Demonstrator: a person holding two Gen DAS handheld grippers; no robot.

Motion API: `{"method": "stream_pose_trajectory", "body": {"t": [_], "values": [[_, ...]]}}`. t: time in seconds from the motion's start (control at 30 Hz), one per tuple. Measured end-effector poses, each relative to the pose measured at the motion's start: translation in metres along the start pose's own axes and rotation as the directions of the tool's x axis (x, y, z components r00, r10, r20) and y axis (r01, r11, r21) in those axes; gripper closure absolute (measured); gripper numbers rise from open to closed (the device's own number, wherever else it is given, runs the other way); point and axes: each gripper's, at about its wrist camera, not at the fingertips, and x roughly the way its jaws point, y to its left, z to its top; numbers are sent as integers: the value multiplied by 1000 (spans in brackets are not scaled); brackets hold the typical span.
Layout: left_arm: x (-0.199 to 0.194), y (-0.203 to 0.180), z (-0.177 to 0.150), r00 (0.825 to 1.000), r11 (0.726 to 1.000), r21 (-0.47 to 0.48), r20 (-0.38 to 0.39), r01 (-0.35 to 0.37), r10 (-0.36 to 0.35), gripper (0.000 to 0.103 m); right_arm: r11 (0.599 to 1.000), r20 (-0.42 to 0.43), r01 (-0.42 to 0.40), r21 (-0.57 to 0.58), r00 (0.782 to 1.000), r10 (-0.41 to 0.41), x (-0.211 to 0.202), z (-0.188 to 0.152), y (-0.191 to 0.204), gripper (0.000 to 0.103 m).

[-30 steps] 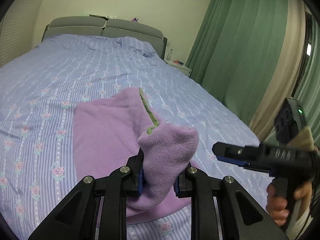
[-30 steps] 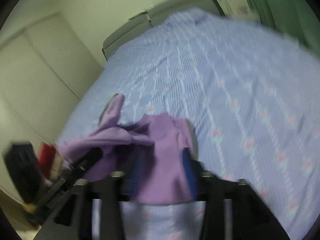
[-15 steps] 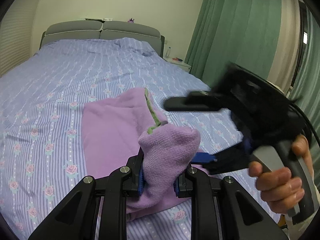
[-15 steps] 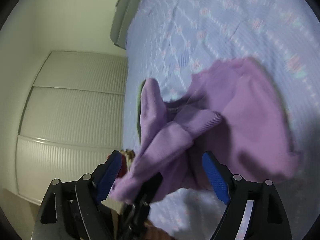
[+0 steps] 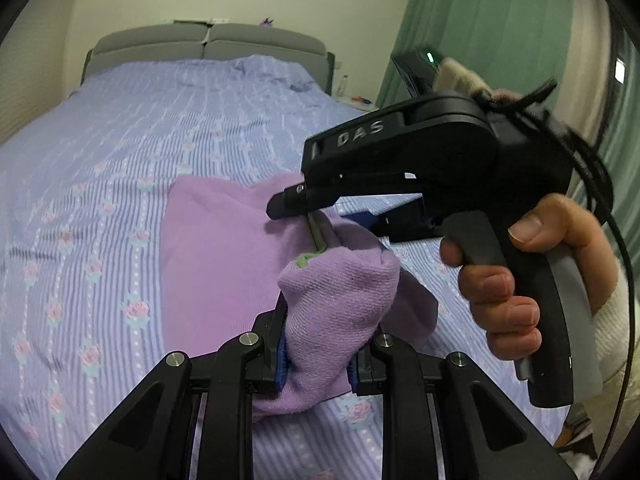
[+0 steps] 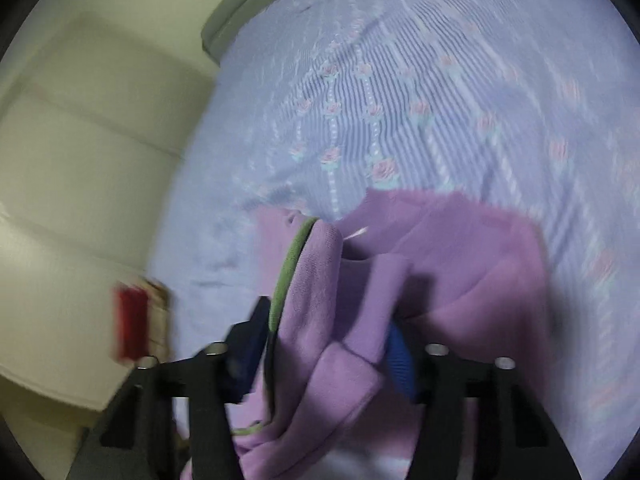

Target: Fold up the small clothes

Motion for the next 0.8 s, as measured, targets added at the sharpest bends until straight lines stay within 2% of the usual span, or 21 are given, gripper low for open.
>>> {"method": "stream_pose_trajectory", "body": {"t": [0.07, 0.1, 0.2, 0.3, 0.43, 0.53, 0.6, 0.63, 0.67, 0.73, 0.8], "values": [[4, -6, -3, 1000, 1000, -23, 1, -16, 16, 80, 991, -14, 96, -98, 995, -98, 3, 7, 13, 68], [6, -9, -3, 1000, 999, -35, 6, -20, 21, 80, 982, -22, 125, -144, 991, -129, 4, 9, 17, 73], [15, -21, -3, 999, 996, -87, 28, -19, 21, 80, 950, -21, 175, -259, 982, -187, 4, 20, 24, 78], [31, -33, -2, 1000, 991, -131, 23, -14, 17, 80, 912, -10, 219, -348, 971, -237, 2, 33, 15, 79], [52, -38, -2, 1000, 985, -171, -10, 6, -8, 77, 885, -15, 255, -389, 959, -283, -2, 27, -13, 80], [56, -36, -6, 997, 985, -163, -45, 54, -62, 64, 902, -34, 242, -358, 962, -272, 4, 23, -36, 80], [42, -35, -7, 993, 987, -119, -42, 105, -111, 48, 914, -33, 225, -338, 967, -251, 5, 18, -45, 78], [28, -35, -10, 991, 989, -85, -31, 124, -127, 37, 915, -19, 219, -338, 971, -240, 4, 16, -47, 77], [14, -35, -13, 992, 990, -55, -9, 129, -130, 30, 917, -7, 218, -333, 972, -233, 1, 13, -48, 72], [-12, -34, -17, 992, 993, 10, 35, 118, -119, 27, 919, 10, 226, -324, 972, -235, -2, 10, -47, 68], [-40, -24, -24, 990, 989, 105, 87, 100, -109, 23, 911, 39, 261, -321, 964, -262, -11, 4, -42, 58]]}}
